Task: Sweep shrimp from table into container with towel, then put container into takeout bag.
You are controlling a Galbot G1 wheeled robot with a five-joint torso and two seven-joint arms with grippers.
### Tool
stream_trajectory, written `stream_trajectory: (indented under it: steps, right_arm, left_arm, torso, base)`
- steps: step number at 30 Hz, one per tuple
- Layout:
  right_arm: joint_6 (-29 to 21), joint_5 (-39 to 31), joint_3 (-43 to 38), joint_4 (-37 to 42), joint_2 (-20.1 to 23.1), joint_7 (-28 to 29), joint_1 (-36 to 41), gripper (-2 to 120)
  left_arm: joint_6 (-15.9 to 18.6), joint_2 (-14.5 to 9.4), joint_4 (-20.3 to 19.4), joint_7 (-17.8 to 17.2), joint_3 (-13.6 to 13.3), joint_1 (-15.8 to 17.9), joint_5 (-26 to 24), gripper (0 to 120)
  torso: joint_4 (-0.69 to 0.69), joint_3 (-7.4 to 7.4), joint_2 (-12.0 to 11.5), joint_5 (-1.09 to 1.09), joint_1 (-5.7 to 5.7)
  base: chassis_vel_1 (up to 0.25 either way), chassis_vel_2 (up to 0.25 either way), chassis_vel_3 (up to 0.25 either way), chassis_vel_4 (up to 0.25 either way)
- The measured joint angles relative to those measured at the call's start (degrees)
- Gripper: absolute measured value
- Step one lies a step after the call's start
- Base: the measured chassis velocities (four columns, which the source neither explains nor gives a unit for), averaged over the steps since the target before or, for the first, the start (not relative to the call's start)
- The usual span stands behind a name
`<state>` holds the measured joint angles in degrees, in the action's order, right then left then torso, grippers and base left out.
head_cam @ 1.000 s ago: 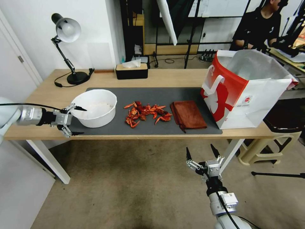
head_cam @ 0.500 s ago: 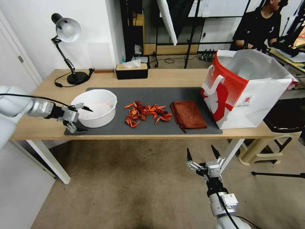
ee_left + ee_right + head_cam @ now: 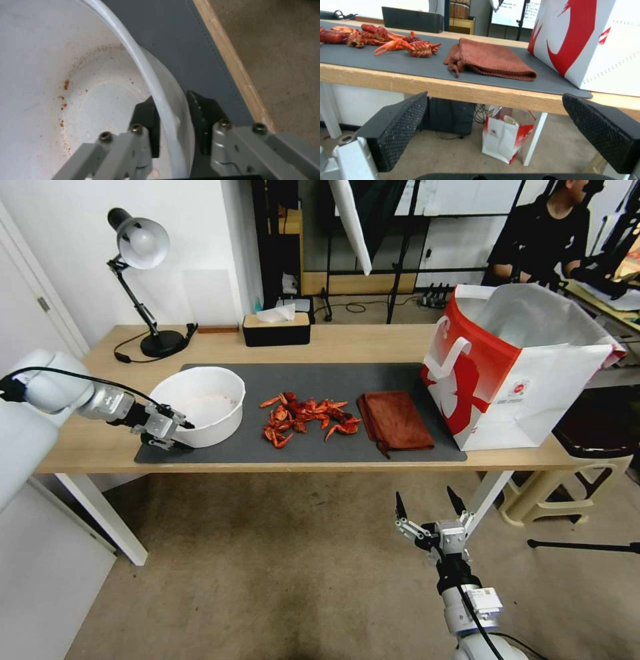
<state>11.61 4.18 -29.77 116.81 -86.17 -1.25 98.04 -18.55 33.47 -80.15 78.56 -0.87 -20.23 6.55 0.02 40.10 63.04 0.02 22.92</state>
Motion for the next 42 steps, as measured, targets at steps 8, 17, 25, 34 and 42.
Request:
stream_trajectory:
  steps: [8, 17, 25, 34, 42]
  right_arm:
    - [-0.2, 0.0, 0.1, -0.2, 0.0, -0.1, -0.4, 100]
    - [-0.6, -0.2, 0.6, 0.0, 0.0, -0.5, -0.8, 100]
    - [-0.7, -0.7, 0.4, 0.4, 0.1, -0.7, -0.8, 100]
    - [-0.6, -1.4, -1.3, 1.2, -0.1, -0.7, 0.5, 100]
    - [-0.4, -1.4, -2.6, 2.3, -0.8, -0.7, 2.1, 100]
  left_arm:
    - [-1.0, 0.2, 0.3, 0.6, 0.0, 0.2, -0.1, 0]
    - [-3.2, -2.6, -4.4, -0.1, 3.6, -3.4, -2.3, 0]
    - [-5.0, -6.9, -14.3, -1.6, 8.3, -10.9, -4.5, 0]
    - [-7.9, -10.1, -29.0, -2.2, 11.8, -19.4, -4.2, 0]
    - [-11.3, -9.2, -36.8, 0.0, 11.0, -24.6, -0.3, 0]
  torso:
    - [-0.04, 0.01, 0.0, -0.03, 0.01]
    - [-0.02, 0.01, 0.0, -0.02, 0.01]
    - [-0.01, 0.01, 0.0, -0.02, 0.00]
    - [-0.02, 0.01, 0.0, -0.01, 0.00]
    - [-0.03, 0.01, 0.0, -0.01, -0.01]
  base:
    - [0.000, 0.000, 0.000, 0.000]
    - [0.000, 0.000, 0.000, 0.000]
    - [0.000, 0.000, 0.000, 0.000]
    - [0.000, 0.000, 0.000, 0.000]
    - [0.000, 0.000, 0.000, 0.000]
